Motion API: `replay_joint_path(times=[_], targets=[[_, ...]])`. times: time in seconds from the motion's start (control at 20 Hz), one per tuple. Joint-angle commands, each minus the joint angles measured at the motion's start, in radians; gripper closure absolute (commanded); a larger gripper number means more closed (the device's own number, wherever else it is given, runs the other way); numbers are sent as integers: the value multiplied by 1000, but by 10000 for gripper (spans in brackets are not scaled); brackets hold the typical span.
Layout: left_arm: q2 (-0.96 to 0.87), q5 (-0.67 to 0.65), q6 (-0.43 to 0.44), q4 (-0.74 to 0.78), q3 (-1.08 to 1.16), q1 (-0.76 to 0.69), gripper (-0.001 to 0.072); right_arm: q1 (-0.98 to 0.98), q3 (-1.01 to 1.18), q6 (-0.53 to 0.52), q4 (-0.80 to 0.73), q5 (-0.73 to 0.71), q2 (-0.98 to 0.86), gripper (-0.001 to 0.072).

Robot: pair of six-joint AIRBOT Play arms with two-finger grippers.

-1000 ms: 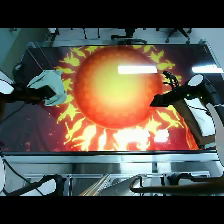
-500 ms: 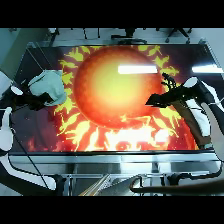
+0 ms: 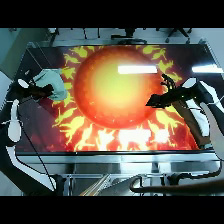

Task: Fold the shirts.

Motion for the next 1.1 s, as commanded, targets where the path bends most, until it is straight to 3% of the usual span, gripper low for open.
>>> replay_joint_path(times=[0.0, 0.25, 0.35, 0.45, 0.65, 0.8, 0.9, 1.05], targets=[[-24, -206, 0, -28, 110, -11, 696, -1, 0, 1, 1, 46, 0, 367], [87, -430, 90, -374, 296, -129, 696, -2, 1, -1, 74, 57, 21, 367], [172, -461, 95, -526, 384, -218, 696, -16, 3, -23, 135, 56, 52, 367], [278, -410, 94, -611, 455, -322, 696, -58, 19, -39, 195, 60, 98, 366], [513, -207, 85, -602, 351, -463, 696, -194, 67, -88, 250, 95, 247, 365], [601, -198, 77, -601, 265, -482, 695, -248, 67, -127, 250, 94, 365, 361], [616, -201, 77, -599, 198, -476, 695, -245, 67, -129, 250, 97, 401, 253], [576, -226, 78, -599, 65, -466, 694, -216, 50, -138, 246, 119, 392, 241]])
